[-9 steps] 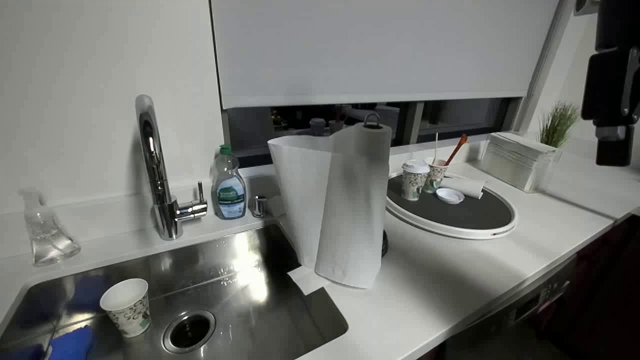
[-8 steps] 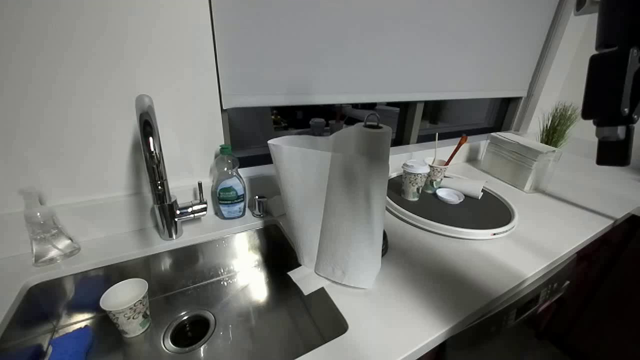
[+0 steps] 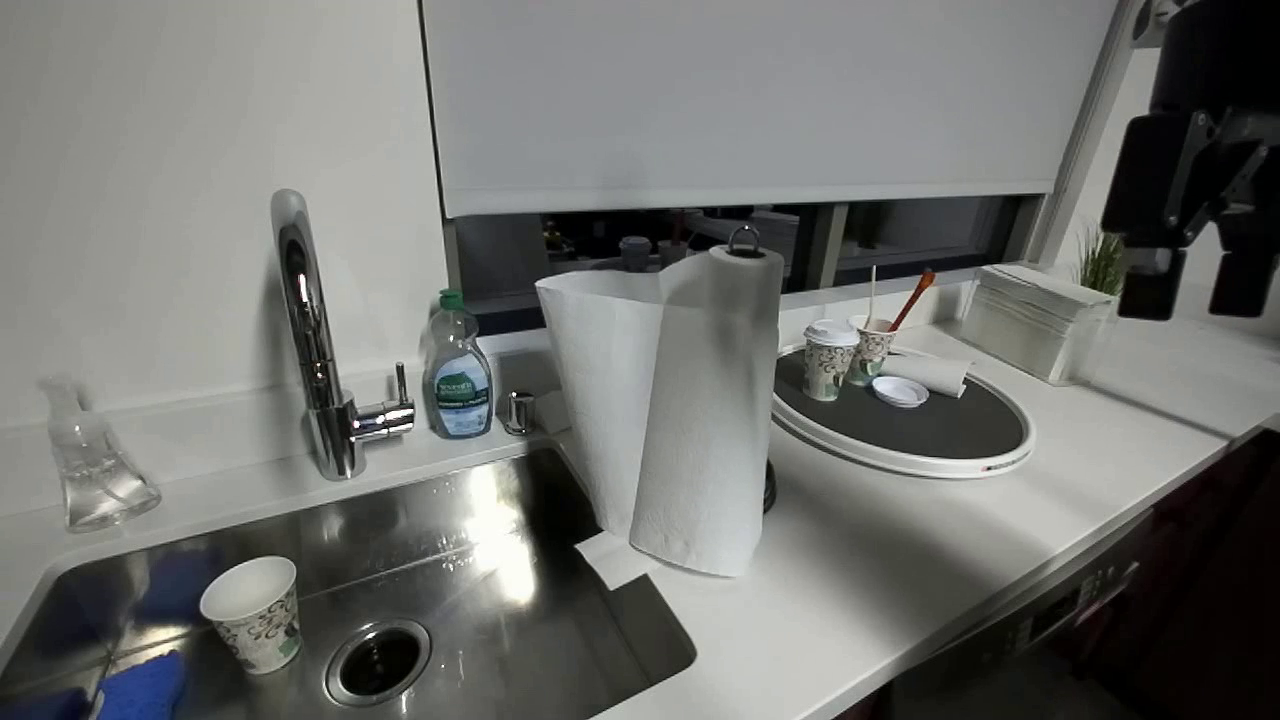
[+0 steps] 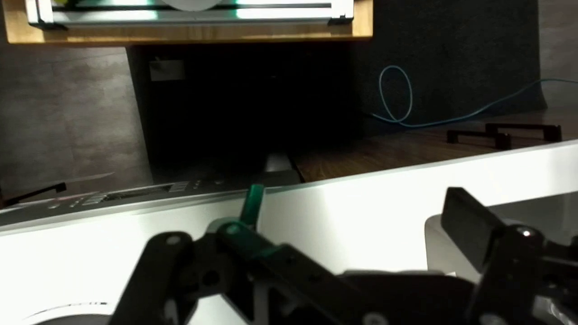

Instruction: Wrap the paper towel roll.

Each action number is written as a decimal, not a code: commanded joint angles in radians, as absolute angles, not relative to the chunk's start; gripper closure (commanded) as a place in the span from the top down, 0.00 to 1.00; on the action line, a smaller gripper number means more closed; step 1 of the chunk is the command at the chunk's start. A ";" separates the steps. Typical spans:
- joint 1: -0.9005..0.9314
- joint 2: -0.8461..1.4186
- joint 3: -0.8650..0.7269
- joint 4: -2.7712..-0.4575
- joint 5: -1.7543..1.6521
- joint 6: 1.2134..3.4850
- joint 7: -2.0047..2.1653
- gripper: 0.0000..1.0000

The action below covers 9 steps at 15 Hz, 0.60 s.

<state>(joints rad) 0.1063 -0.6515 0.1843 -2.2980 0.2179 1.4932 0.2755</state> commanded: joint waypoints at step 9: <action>0.014 -0.577 -0.045 -2.429 0.342 1.720 0.057 1.00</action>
